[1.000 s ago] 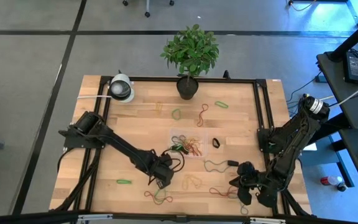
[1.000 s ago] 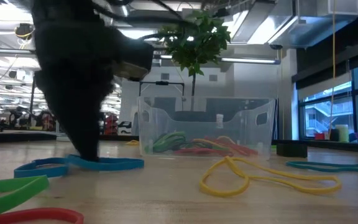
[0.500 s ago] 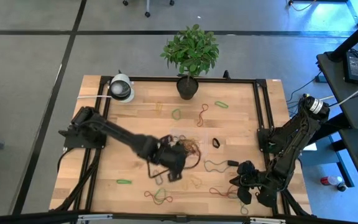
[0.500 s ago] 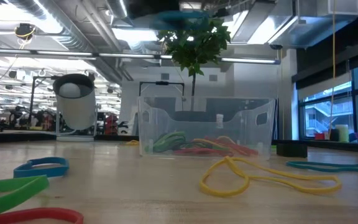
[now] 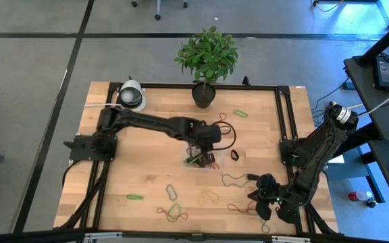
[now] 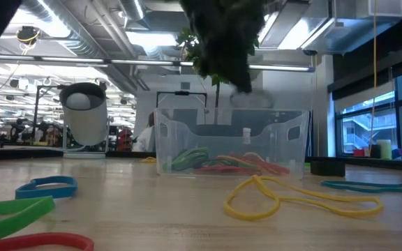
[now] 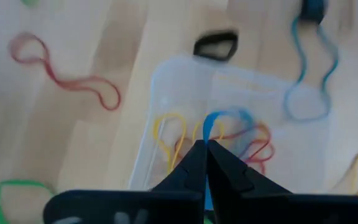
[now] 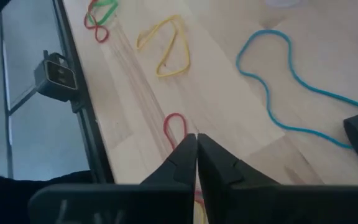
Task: Pick and place rubber bands into bin
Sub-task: Put the blue rubber band into the bin, then put the black rubber band into the bin
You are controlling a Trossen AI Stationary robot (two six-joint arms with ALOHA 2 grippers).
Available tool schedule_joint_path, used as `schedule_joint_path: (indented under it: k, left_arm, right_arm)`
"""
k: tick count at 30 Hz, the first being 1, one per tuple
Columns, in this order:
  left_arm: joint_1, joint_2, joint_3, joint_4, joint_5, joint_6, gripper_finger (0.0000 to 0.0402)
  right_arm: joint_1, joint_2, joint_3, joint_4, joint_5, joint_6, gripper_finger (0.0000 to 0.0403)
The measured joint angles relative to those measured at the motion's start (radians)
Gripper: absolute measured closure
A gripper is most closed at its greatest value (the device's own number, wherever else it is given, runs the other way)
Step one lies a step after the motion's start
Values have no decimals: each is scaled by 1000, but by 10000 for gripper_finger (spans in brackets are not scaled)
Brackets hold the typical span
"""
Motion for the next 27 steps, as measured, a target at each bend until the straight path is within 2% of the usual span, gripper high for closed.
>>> schedule_joint_path:
  k: [5, 10, 14, 18, 21, 24, 27]
  left_arm:
    - [30, 71, 0, -9, 101, 46, 384]
    - [44, 86, 0, -44, 152, 85, 333]
    - [59, 57, 1, -94, 151, 169, 289]
    - [73, -8, 6, -194, 152, 206, 259]
    - [74, -85, -1, -266, 132, 252, 255]
    - [72, -197, -69, -244, 107, 269, 270]
    - [63, -338, -200, -169, 104, 261, 300]
  right_arm:
    - [-2, 0, 0, 4, 0, 0, 384]
    - [-5, 0, 0, 6, 1, 0, 384]
    - [-29, 0, 0, 6, 54, 0, 384]
    - [-88, 0, 0, 25, 152, 0, 384]
    - [-155, 0, 0, 85, 199, -3, 384]
    - [-232, 0, 0, 125, 204, -50, 384]
    - [-308, 0, 0, 146, 204, -56, 384]
